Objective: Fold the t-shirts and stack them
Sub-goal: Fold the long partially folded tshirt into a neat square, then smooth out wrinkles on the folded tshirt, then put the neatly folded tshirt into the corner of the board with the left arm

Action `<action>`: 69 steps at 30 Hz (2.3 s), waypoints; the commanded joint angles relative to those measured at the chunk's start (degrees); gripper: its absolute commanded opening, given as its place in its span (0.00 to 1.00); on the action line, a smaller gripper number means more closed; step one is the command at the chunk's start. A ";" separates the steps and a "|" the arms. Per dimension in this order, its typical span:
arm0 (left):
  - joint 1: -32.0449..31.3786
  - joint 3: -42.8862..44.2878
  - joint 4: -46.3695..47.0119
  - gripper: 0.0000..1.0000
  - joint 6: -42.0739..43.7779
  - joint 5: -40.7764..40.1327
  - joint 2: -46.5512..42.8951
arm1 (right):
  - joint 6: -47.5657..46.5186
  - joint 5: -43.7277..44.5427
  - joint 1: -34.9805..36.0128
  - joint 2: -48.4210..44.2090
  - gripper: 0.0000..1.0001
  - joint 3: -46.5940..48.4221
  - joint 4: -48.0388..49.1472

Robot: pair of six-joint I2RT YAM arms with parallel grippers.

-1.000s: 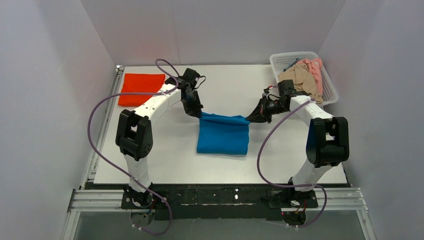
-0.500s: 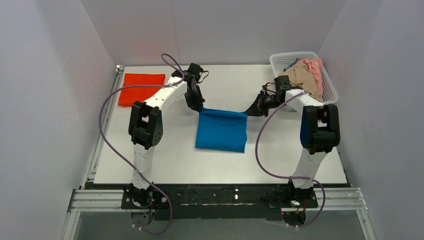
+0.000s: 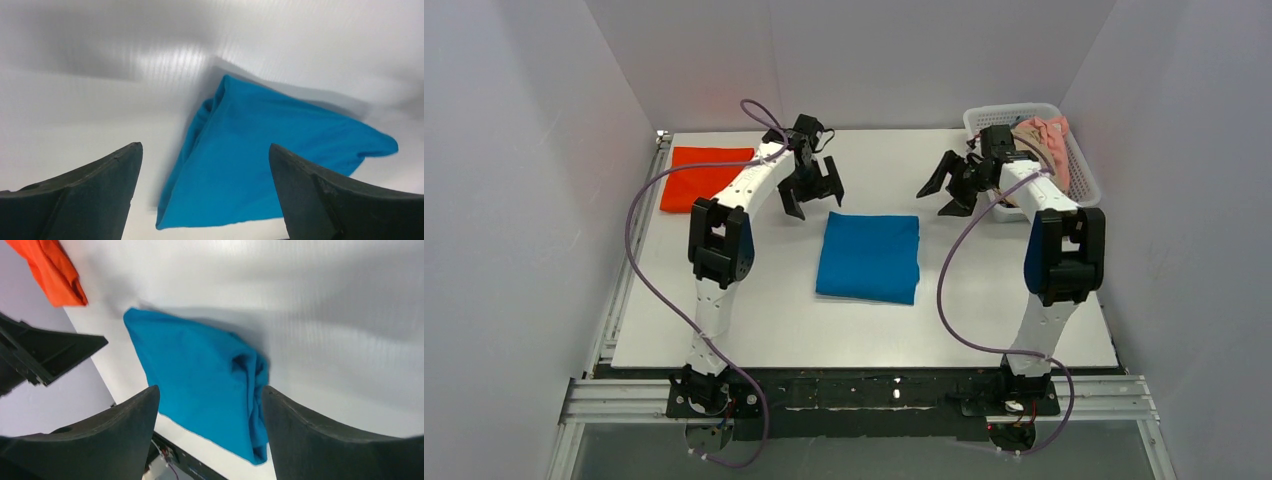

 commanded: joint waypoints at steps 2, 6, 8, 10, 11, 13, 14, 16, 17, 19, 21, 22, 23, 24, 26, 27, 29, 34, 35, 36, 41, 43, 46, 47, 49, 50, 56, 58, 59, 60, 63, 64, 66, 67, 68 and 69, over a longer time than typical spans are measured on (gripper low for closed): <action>-0.42 -9.26 2.32 0.98 -0.60 14.63 -8.38 | -2.24 -6.42 4.44 -10.28 0.83 -11.36 7.57; -0.96 -7.60 5.69 0.98 -1.14 18.73 -4.67 | 0.11 -12.42 6.47 -6.48 0.84 -11.79 13.36; -1.09 -5.48 5.78 0.98 -1.04 19.04 -1.91 | 0.50 -11.93 6.65 -3.25 0.84 -9.27 14.41; -1.08 -3.50 5.64 0.98 -1.01 18.42 1.10 | 2.41 -9.64 6.47 0.44 0.84 -6.69 14.64; -1.08 -2.65 5.29 0.98 -0.99 17.90 2.59 | 3.16 -8.43 6.33 2.53 0.84 -5.42 14.35; -1.12 -1.18 4.27 0.98 -0.75 17.58 5.57 | 4.75 -7.25 6.07 6.03 0.84 -3.65 14.18; -1.09 -0.66 3.41 0.98 -0.73 17.42 6.82 | 5.55 -6.98 5.93 7.71 0.84 -3.21 14.10; -1.08 -0.71 2.54 0.98 -0.69 17.59 9.00 | 6.80 -7.79 5.70 10.62 0.84 -3.19 14.97; -1.08 -1.07 2.23 0.98 -0.91 17.37 9.82 | 7.38 -8.14 5.69 11.89 0.84 -3.52 15.12; -0.99 -1.96 1.56 0.98 -0.79 16.94 10.95 | 8.16 -8.66 5.62 13.63 0.84 -4.99 15.02; -0.99 -3.24 0.89 0.98 -0.37 16.61 11.43 | 9.19 -10.98 5.28 13.46 0.85 -7.06 17.83; -0.92 -3.80 0.66 0.98 -0.24 16.53 11.25 | 9.18 -11.08 5.19 13.16 0.85 -7.40 17.91; -0.91 -4.15 0.52 0.98 -0.05 16.80 10.89 | 8.41 -11.07 5.12 13.01 0.85 -6.83 16.57; -0.90 -4.38 0.43 0.98 0.14 17.08 10.28 | 7.33 -10.68 5.08 12.79 0.85 -5.55 14.72; -0.91 -4.02 -0.40 0.98 1.16 16.62 8.34 | 4.89 -9.51 4.99 11.39 0.86 -2.69 10.74; -0.90 -3.37 -1.12 0.98 1.96 15.68 7.02 | 3.52 -8.39 4.98 10.02 0.86 -1.11 8.87; -0.95 -2.13 -2.96 0.98 3.35 13.39 3.90 | 0.96 -6.24 4.98 6.56 0.87 1.27 6.07; -0.92 -7.19 -2.10 0.98 5.77 7.23 -8.39 | -3.87 1.78 4.98 -6.34 0.89 -2.97 4.35; -0.90 -9.73 -0.86 0.98 6.21 6.66 -10.77 | -4.16 3.83 4.98 -9.33 0.89 -5.60 5.05; -0.90 -12.02 0.08 0.98 6.67 6.56 -13.07 | -4.53 5.82 4.98 -12.25 0.89 -8.40 5.71; -0.90 -23.49 3.44 0.98 5.72 5.45 -19.79 | -4.00 13.53 4.98 -27.19 0.90 -25.96 10.02; -0.97 -25.74 3.89 0.98 4.94 5.38 -19.95 | -2.95 15.23 4.98 -33.10 0.90 -31.66 11.47; -1.11 -28.26 4.87 0.98 3.43 6.62 -18.98 | -2.20 17.62 4.93 -41.44 0.91 -37.89 11.57; -1.28 -29.68 6.10 0.98 3.13 6.40 -18.63 | -2.25 18.22 4.93 -44.04 0.91 -39.58 10.97; -1.58 -31.21 7.89 0.98 2.73 5.44 -17.63 | -2.39 19.42 4.93 -48.71 0.91 -42.45 10.02; -1.73 -31.65 8.47 0.98 2.67 5.05 -16.96 | -2.43 20.09 4.94 -51.85 0.91 -43.90 9.65; -2.92 -32.34 11.80 0.95 0.56 4.95 -11.37 | 0.67 22.53 4.78 -64.90 0.91 -51.03 9.20; -3.98 -31.99 12.07 0.91 0.30 5.03 -9.73 | 0.85 24.30 4.73 -68.22 0.92 -52.64 9.20; -4.65 -31.78 12.15 0.87 0.28 4.67 -9.08 | 0.89 25.16 4.72 -69.61 0.92 -53.29 9.26; -5.55 -31.57 12.17 0.85 0.39 4.14 -8.55 | 1.08 26.82 4.72 -70.85 0.92 -54.07 9.21; -8.04 -31.01 11.93 0.81 0.53 1.01 -6.93 | 1.29 29.78 4.70 -73.28 0.92 -55.55 9.00; -8.82 -30.76 11.84 0.79 0.35 -0.29 -6.37 | 1.25 30.35 4.66 -73.74 0.92 -55.76 8.91; -10.08 -30.18 11.07 0.69 -1.20 -4.42 -5.15 | 0.17 30.71 4.63 -74.24 0.92 -55.77 8.54; -10.65 -29.89 10.78 0.68 -1.94 -6.12 -4.61 | -0.41 30.83 4.63 -74.31 0.92 -55.74 8.33; -11.24 -29.76 10.70 0.66 -2.45 -7.79 -4.09 | -0.76 30.95 4.63 -74.27 0.92 -55.67 8.07; -11.75 -29.49 10.66 0.63 -3.03 -9.20 -3.53 | -1.18 30.85 4.63 -74.21 0.92 -55.66 7.88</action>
